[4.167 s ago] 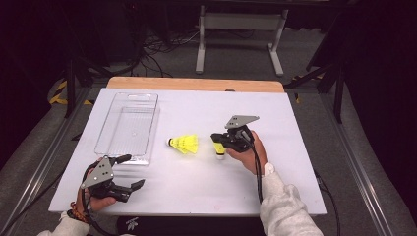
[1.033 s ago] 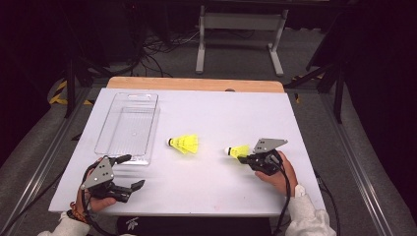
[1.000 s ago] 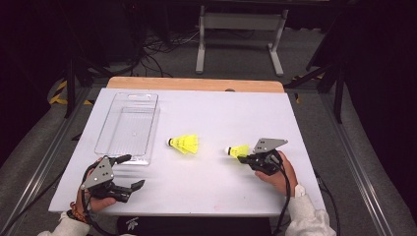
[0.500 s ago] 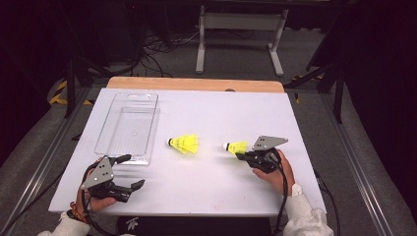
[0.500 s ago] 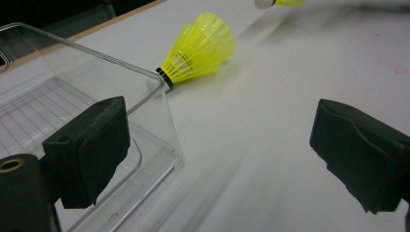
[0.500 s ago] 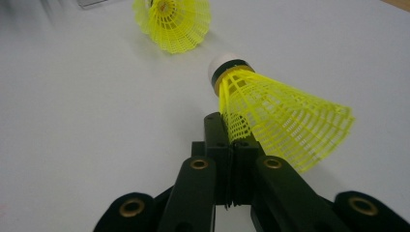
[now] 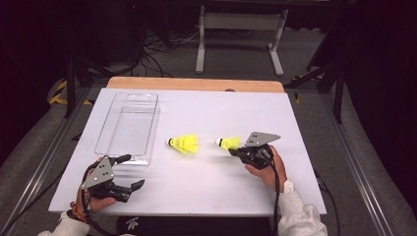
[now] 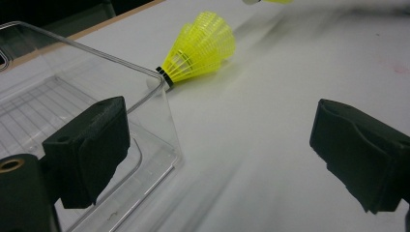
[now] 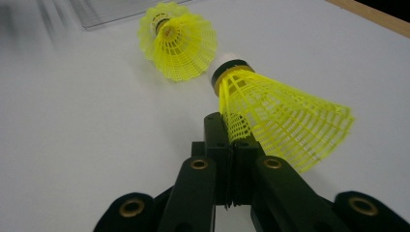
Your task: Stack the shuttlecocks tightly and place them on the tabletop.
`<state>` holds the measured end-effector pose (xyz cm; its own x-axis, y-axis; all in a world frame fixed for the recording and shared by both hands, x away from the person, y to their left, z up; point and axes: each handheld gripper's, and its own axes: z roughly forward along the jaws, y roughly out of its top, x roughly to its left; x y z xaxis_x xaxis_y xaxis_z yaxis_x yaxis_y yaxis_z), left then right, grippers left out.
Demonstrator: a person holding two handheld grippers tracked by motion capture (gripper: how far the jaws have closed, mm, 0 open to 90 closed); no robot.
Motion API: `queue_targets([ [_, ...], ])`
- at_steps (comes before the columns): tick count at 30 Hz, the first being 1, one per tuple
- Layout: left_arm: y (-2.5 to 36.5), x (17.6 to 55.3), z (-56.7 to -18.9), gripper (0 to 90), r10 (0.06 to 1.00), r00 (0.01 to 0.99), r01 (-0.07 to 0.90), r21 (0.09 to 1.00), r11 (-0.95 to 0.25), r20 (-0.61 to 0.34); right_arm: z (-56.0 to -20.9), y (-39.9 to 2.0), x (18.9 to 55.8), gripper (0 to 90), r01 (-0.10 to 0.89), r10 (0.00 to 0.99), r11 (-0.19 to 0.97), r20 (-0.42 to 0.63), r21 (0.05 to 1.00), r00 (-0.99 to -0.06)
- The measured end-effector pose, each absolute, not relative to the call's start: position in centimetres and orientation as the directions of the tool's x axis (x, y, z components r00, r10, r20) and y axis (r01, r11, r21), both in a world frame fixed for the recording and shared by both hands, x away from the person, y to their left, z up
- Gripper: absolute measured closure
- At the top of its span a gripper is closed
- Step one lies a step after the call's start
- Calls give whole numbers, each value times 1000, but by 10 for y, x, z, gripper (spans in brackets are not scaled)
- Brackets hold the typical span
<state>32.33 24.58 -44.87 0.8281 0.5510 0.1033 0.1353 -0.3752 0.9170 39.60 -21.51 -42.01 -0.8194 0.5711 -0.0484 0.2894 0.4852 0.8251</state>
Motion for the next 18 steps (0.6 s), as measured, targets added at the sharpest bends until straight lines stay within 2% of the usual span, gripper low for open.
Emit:
queue_targets([
  [18, 245, 324, -450, 79, 549, 830, 141, 916, -375, 97, -427, -182, 404, 897, 267, 521, 534, -63, 802, -851],
])
